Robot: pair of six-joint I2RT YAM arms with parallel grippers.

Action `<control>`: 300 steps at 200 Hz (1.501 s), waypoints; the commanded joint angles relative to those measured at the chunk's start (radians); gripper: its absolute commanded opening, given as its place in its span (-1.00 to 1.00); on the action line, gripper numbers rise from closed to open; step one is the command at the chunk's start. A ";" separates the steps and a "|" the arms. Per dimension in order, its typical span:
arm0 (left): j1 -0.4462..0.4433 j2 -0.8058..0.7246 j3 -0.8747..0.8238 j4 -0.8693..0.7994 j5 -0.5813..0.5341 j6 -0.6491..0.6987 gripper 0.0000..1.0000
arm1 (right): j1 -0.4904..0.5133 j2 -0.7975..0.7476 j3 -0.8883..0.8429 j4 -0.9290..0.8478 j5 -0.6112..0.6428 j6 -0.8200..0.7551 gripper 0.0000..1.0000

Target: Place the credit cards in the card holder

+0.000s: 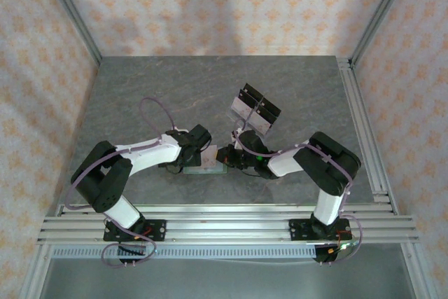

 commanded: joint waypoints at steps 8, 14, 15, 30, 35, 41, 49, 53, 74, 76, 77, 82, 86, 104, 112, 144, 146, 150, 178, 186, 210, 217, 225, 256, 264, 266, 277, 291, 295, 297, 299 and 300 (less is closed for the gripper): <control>0.009 0.029 -0.036 -0.044 -0.031 -0.010 0.99 | 0.010 0.026 -0.007 0.044 -0.016 0.010 -1.00; 0.010 0.029 -0.036 -0.043 -0.032 -0.010 0.99 | 0.010 0.027 -0.008 0.047 -0.017 0.010 -1.00; 0.010 0.029 -0.036 -0.043 -0.032 -0.010 0.99 | 0.010 0.027 -0.008 0.047 -0.017 0.011 -1.00; 0.009 0.029 -0.036 -0.042 -0.031 -0.010 0.99 | 0.011 0.033 -0.007 0.051 -0.020 0.012 -1.00; 0.009 0.029 -0.036 -0.043 -0.032 -0.010 0.99 | 0.011 0.033 -0.007 0.051 -0.021 0.012 -1.00; 0.009 0.029 -0.035 -0.043 -0.030 -0.010 0.99 | 0.011 0.032 -0.009 0.051 -0.021 0.011 -1.00; 0.010 0.029 -0.036 -0.042 -0.029 -0.010 0.99 | 0.011 0.030 -0.011 0.051 -0.021 0.010 -1.00; 0.009 0.029 -0.035 -0.043 -0.029 -0.010 0.99 | 0.011 0.030 -0.013 0.051 -0.020 0.009 -1.00; 0.009 0.028 -0.036 -0.043 -0.029 -0.010 0.99 | 0.011 0.026 -0.021 0.052 -0.021 0.008 -1.00; 0.009 0.028 -0.036 -0.043 -0.030 -0.010 0.99 | 0.011 0.026 -0.022 0.051 -0.021 0.008 -1.00; 0.009 0.029 -0.036 -0.044 -0.029 -0.010 0.99 | 0.011 0.026 -0.022 0.050 -0.021 0.008 -1.00; 0.009 0.028 -0.036 -0.043 -0.030 -0.010 0.99 | 0.011 0.027 -0.023 0.051 -0.020 0.006 -1.00; 0.009 0.030 -0.036 -0.043 -0.030 -0.010 0.99 | 0.011 0.027 -0.023 0.051 -0.020 0.006 -1.00; 0.009 0.030 -0.035 -0.042 -0.030 -0.010 0.99 | 0.011 0.030 -0.023 0.050 -0.022 0.006 -1.00; 0.009 0.030 -0.034 -0.043 -0.029 -0.010 0.99 | 0.011 0.033 -0.020 0.049 -0.025 0.006 -1.00; 0.009 0.030 -0.034 -0.044 -0.028 -0.010 0.99 | 0.011 0.054 0.002 0.044 -0.042 0.006 -1.00; 0.009 0.030 -0.034 -0.043 -0.028 -0.010 0.99 | 0.011 0.056 0.003 0.043 -0.041 0.006 -1.00; 0.009 0.030 -0.034 -0.043 -0.028 -0.009 0.99 | 0.011 0.058 0.007 0.042 -0.043 0.007 -1.00; 0.009 0.029 -0.034 -0.042 -0.025 -0.010 0.99 | 0.012 0.073 0.029 0.029 -0.049 0.004 -1.00; 0.009 0.029 -0.034 -0.041 -0.023 -0.010 0.99 | 0.013 0.076 0.035 0.026 -0.051 0.004 -1.00; 0.009 0.027 -0.034 -0.041 -0.022 -0.010 0.99 | 0.019 0.089 0.052 0.021 -0.053 0.004 -1.00; 0.009 0.027 -0.034 -0.041 -0.023 -0.010 0.99 | 0.020 0.095 0.058 0.019 -0.053 0.004 -1.00; 0.009 0.027 -0.033 -0.042 -0.021 -0.010 0.99 | 0.023 0.101 0.063 0.016 -0.053 0.005 -1.00; 0.008 0.024 -0.030 -0.041 -0.017 -0.008 0.99 | 0.026 0.121 0.077 0.013 -0.059 0.010 -1.00; 0.008 0.023 -0.030 -0.041 -0.015 -0.009 1.00 | 0.028 0.125 0.080 0.012 -0.060 0.010 -1.00; 0.008 0.022 -0.030 -0.043 -0.015 -0.010 0.99 | 0.028 0.126 0.080 0.012 -0.060 0.010 -1.00; 0.008 0.017 -0.023 -0.050 -0.016 -0.013 0.99 | 0.028 0.127 0.085 0.006 -0.061 0.010 -1.00; 0.008 -0.001 -0.016 -0.061 -0.019 -0.021 0.99 | 0.028 0.126 0.091 -0.005 -0.062 0.006 -1.00; 0.008 -0.009 -0.013 -0.066 -0.022 -0.025 0.99 | 0.028 0.126 0.092 -0.010 -0.063 0.004 -1.00; 0.008 -0.012 -0.010 -0.069 -0.025 -0.027 0.99 | 0.028 0.126 0.093 -0.012 -0.062 0.003 -1.00; 0.008 -0.017 -0.010 -0.071 -0.026 -0.029 0.99 | 0.028 0.126 0.094 -0.014 -0.062 0.004 -1.00; 0.009 -0.020 -0.008 -0.073 -0.026 -0.030 0.99 | 0.028 0.126 0.094 -0.014 -0.062 0.004 -1.00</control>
